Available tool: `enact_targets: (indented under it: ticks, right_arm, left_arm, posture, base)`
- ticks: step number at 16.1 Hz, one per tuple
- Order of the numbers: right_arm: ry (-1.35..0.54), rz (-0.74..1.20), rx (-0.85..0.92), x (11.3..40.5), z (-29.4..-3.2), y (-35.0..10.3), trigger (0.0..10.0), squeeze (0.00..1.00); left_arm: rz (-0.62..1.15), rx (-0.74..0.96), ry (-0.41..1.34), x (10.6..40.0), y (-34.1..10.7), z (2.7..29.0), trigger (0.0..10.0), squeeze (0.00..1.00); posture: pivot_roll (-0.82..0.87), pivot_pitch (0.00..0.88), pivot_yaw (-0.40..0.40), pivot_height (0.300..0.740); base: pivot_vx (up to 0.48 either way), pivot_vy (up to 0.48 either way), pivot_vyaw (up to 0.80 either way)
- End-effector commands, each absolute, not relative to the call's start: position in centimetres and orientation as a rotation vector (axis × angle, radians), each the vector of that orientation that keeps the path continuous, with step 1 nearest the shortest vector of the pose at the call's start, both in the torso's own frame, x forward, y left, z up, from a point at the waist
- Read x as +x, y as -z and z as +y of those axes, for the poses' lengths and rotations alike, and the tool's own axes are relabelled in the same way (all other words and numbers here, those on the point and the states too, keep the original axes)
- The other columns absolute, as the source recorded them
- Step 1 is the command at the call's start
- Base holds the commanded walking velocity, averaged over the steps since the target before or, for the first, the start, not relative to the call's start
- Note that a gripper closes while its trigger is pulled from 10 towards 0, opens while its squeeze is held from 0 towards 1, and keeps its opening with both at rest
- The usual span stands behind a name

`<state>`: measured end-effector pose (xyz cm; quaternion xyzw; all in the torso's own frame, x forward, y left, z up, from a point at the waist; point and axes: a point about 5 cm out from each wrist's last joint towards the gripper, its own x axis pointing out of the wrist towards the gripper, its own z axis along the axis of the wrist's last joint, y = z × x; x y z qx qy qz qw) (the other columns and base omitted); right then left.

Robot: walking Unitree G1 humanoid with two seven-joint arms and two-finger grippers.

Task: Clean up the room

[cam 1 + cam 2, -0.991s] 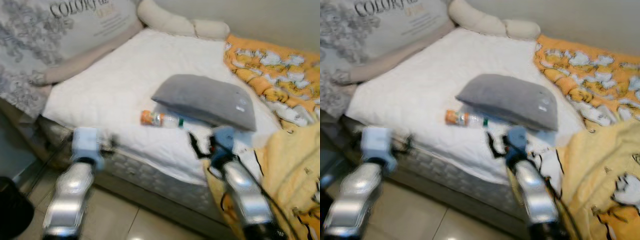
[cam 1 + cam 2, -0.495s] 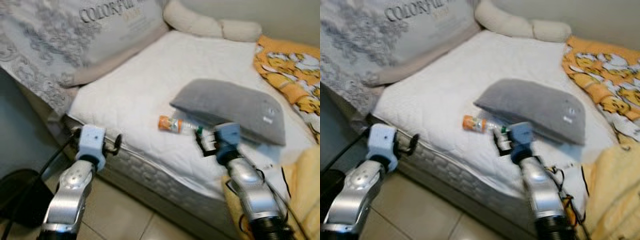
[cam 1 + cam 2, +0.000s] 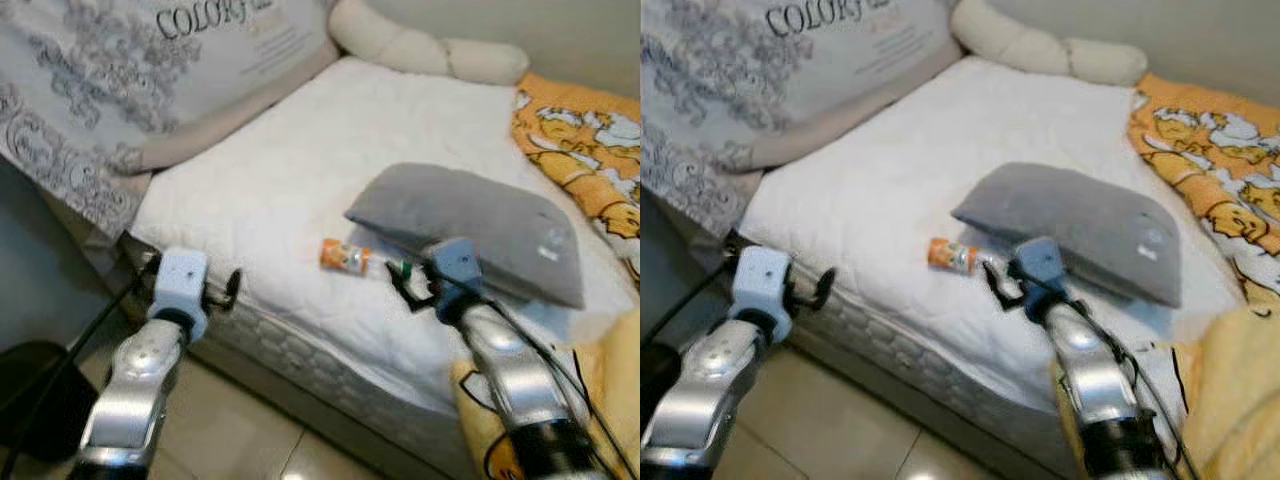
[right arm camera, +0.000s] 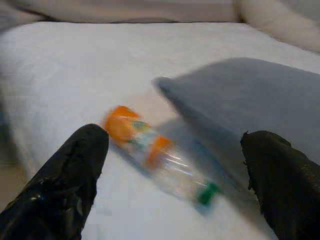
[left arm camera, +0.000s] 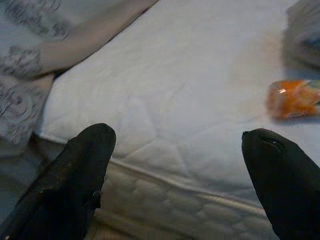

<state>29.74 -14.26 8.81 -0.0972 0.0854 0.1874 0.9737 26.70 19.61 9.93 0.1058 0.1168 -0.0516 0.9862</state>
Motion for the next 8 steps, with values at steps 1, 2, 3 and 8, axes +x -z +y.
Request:
enact_targets:
  ticks: [1, 2, 3, 8]
  right_arm:
    - [-0.369, 0.193, -0.209, 29.91, -14.44, -8.65, 10.0, 1.00]
    - [-0.364, 0.190, -0.210, 29.94, -14.38, -8.68, 10.0, 1.00]
    - [-0.349, 0.194, -0.194, 29.94, -14.39, -8.63, 10.0, 1.00]
    - [-0.377, 0.200, -0.193, 29.88, -13.97, -8.52, 10.0, 1.00]
  left_arm:
    - [0.218, 0.204, 0.112, 26.67, -10.39, 19.36, 10.0, 0.00]
    - [0.218, 0.203, 0.111, 26.60, -10.39, 19.38, 10.0, 0.00]
    - [0.219, 0.203, 0.110, 26.57, -10.38, 19.39, 10.0, 0.00]
    - [0.220, 0.202, 0.107, 26.50, -10.41, 19.47, 10.0, 0.00]
  posture:
    - [0.05, 0.000, -0.007, 0.740]
    - [0.05, 0.000, -0.008, 0.740]
    - [0.05, 0.000, -0.008, 0.740]
    - [0.05, 0.000, -0.006, 0.740]
  base:
    - [0.356, 0.000, 0.52]
    - [0.356, 0.000, 0.53]
    - [0.360, 0.000, 0.00]
    - [0.359, 0.000, 0.00]
